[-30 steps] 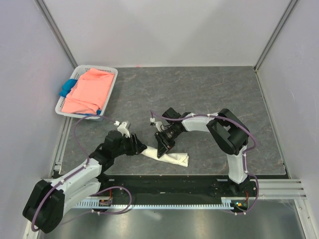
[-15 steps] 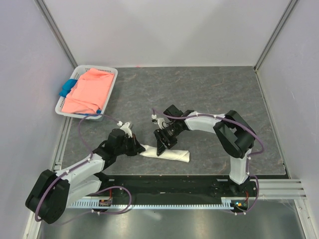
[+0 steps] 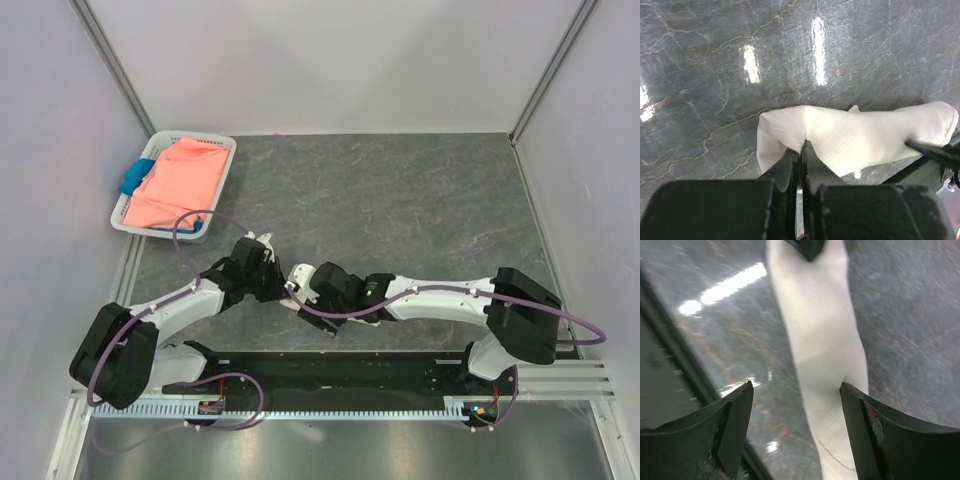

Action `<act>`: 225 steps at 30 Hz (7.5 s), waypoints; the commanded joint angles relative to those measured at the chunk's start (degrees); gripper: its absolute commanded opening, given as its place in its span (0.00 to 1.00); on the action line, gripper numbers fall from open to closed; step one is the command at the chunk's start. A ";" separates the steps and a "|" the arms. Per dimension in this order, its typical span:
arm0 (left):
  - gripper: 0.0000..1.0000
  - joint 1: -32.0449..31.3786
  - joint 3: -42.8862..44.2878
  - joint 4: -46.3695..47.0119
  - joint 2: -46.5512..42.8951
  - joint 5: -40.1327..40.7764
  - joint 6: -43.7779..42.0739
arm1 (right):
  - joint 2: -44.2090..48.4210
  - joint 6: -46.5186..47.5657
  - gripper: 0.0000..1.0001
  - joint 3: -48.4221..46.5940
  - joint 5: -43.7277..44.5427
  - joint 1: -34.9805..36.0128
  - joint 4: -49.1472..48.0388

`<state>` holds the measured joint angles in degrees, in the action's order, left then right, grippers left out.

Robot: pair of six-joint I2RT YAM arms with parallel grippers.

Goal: Fold the napkin, place the utensils inside, and roll it up
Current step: Roll the napkin with the utensil

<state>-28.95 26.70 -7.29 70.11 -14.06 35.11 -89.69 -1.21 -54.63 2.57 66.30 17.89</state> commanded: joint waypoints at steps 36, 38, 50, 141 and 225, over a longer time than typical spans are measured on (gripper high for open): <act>0.20 0.39 5.55 -4.66 1.53 -1.42 -3.39 | -12.08 7.46 0.40 -0.83 4.40 -0.82 -1.99; 0.38 0.73 5.82 -5.63 -1.19 0.26 -3.12 | -12.44 6.40 0.36 -1.88 1.66 -2.14 -0.15; 0.86 1.35 2.84 -11.78 -15.95 10.99 0.22 | -16.30 2.97 0.30 -6.45 -26.37 -13.12 6.81; 0.76 -8.05 -2.53 28.03 4.08 -0.61 6.11 | -13.58 -3.01 0.81 -4.87 -30.78 -26.58 -2.51; 0.56 -8.49 -19.75 64.40 15.93 13.80 8.83 | -16.84 -9.59 0.78 2.95 -39.49 -26.05 -11.38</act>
<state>-37.26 9.58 51.40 80.86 -1.15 43.05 -107.57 -11.46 -55.90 -50.22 39.92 5.10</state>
